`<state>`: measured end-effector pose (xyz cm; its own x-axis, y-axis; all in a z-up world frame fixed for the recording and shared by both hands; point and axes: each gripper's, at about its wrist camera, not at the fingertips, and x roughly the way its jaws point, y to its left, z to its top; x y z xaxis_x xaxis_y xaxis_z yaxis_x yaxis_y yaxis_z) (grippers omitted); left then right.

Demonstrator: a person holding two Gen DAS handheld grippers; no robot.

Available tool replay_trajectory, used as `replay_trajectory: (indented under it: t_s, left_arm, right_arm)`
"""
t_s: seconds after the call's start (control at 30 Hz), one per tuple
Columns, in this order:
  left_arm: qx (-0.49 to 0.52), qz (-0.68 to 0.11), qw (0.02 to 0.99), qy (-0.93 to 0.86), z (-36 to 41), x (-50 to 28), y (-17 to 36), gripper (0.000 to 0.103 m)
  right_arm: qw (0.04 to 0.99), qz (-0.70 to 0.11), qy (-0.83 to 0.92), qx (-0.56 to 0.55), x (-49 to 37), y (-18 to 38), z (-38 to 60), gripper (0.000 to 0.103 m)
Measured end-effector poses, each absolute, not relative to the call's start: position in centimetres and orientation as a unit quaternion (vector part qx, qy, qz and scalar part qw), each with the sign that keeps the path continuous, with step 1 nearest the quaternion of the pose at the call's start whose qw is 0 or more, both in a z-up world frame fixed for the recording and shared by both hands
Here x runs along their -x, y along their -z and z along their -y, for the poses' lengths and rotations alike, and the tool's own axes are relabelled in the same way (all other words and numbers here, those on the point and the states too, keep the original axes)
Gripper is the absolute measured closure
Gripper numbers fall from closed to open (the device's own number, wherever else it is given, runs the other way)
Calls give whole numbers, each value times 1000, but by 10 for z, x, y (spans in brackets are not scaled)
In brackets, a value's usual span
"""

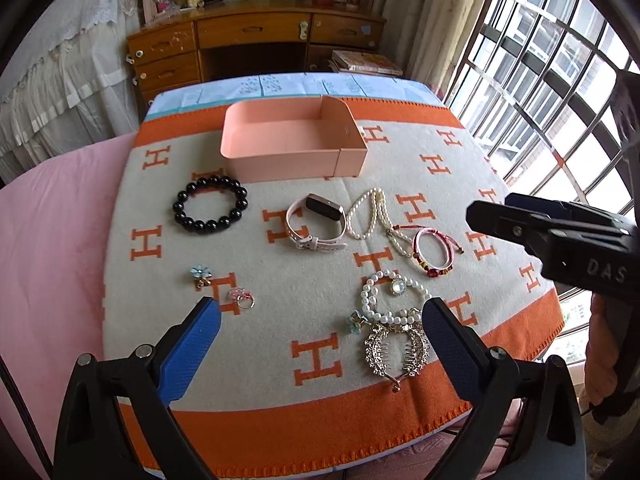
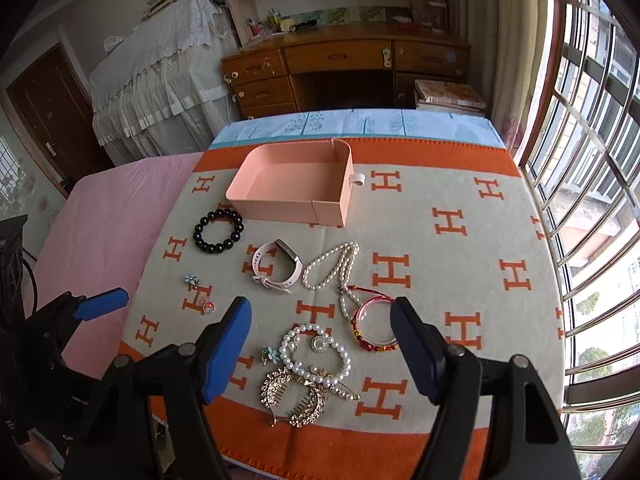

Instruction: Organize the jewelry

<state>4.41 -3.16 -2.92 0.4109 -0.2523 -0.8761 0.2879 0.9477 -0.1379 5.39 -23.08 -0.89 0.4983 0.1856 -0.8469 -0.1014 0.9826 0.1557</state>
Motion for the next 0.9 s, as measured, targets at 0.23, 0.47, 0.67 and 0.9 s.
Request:
replay_trajectory:
  t_s: [0.23,0.47,0.67,0.9]
  left_arm:
    - [-9,-559,812,169,40,-57,77,6]
    - [16,-571,806,155,27,-66,95,6]
    - [19,-574,806,146,22,-76,96,6]
    - [-16,-581,792,189,43,-83,103,12]
  right_arm:
    - [804,-586,-89,-45,-117,83,237,52]
    - [776,-621,-109,0,-148,120,223,66]
    - [760,-633,-129,62,-155,137,205,83]
    - [774,-612,-138,89,-147,136,203,97]
